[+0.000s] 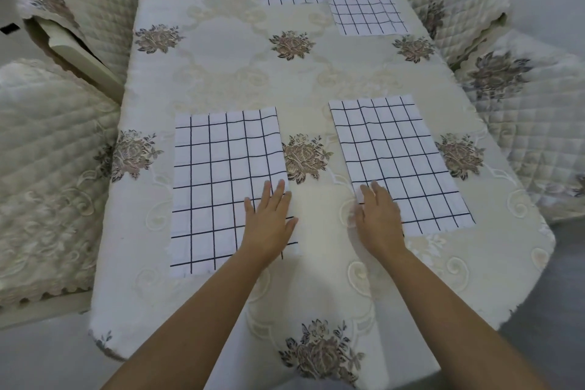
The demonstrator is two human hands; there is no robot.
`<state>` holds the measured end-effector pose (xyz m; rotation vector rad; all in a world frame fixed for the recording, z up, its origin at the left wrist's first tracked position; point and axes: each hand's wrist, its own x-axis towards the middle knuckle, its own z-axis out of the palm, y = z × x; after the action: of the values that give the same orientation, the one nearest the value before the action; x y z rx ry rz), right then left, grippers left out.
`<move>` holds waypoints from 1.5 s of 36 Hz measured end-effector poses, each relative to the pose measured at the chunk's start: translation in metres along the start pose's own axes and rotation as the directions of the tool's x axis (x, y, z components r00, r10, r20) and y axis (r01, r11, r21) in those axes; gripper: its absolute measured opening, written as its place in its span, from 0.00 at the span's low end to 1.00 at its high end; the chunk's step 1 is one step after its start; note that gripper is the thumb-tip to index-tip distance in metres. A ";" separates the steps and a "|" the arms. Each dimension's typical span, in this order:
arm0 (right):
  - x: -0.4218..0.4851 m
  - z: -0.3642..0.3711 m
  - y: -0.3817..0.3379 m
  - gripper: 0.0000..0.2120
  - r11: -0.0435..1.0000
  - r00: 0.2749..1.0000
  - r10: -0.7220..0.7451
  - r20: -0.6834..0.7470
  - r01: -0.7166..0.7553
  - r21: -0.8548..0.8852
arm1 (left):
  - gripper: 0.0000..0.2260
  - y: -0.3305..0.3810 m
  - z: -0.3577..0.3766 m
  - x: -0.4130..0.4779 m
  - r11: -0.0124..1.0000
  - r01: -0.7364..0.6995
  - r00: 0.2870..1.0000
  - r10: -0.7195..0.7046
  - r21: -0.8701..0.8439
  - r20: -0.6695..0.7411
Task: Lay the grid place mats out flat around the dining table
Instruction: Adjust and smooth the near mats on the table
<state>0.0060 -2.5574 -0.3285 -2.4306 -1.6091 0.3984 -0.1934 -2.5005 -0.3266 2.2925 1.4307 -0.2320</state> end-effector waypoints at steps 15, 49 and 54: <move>0.033 0.009 0.036 0.34 0.979 0.971 -0.110 0.213 0.143 -0.147 | 0.29 0.008 0.024 0.029 0.983 0.153 0.977 -0.136 0.099 -0.163; 0.047 0.016 0.019 0.16 0.957 0.955 -0.287 -0.068 0.282 -0.074 | 0.10 0.044 -0.020 0.076 0.860 0.509 0.856 -0.499 0.046 -0.137; 0.046 0.016 0.019 0.17 0.959 0.958 -0.280 -0.056 0.276 -0.069 | 0.09 0.044 -0.017 0.081 0.864 0.504 0.853 -0.497 0.004 -0.158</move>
<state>0.0344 -2.5217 -0.3548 -2.1865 -1.9231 0.2232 -0.1192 -2.4436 -0.3282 1.9565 2.1121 -0.2470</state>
